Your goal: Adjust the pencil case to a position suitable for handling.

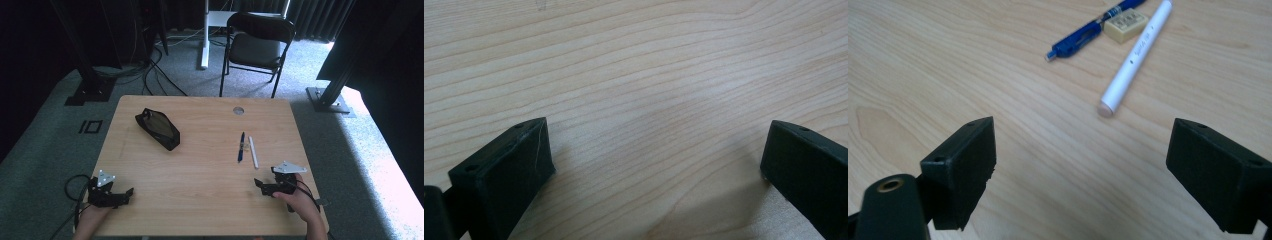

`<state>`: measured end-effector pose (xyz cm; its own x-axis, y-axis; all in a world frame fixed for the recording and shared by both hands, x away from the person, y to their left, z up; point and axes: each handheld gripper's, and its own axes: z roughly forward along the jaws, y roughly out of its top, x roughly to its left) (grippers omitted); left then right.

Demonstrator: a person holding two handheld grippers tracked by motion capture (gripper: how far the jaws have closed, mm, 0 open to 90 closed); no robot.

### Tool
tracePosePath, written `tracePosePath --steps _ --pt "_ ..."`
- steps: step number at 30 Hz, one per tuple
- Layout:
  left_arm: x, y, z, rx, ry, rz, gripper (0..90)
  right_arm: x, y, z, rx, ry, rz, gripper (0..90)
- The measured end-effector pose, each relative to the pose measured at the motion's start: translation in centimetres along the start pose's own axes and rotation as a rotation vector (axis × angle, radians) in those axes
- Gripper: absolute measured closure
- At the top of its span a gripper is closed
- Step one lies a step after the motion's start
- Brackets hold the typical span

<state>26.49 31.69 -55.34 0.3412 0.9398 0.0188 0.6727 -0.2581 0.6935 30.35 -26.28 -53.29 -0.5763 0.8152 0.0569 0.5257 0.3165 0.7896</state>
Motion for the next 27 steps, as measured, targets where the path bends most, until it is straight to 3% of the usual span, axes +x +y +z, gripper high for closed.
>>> tracePosePath --steps 11,27 --pt "0.0 0.0 0.0 0.0 0.0 0.0 0.5 1.2 1.8 1.1 -0.031 0.018 -0.013 12.5" --pt "0.0 0.0 0.0 0.0 0.0 -0.002 0.5 3.5 4.0 3.0 -0.052 0.057 -0.069 12.6"
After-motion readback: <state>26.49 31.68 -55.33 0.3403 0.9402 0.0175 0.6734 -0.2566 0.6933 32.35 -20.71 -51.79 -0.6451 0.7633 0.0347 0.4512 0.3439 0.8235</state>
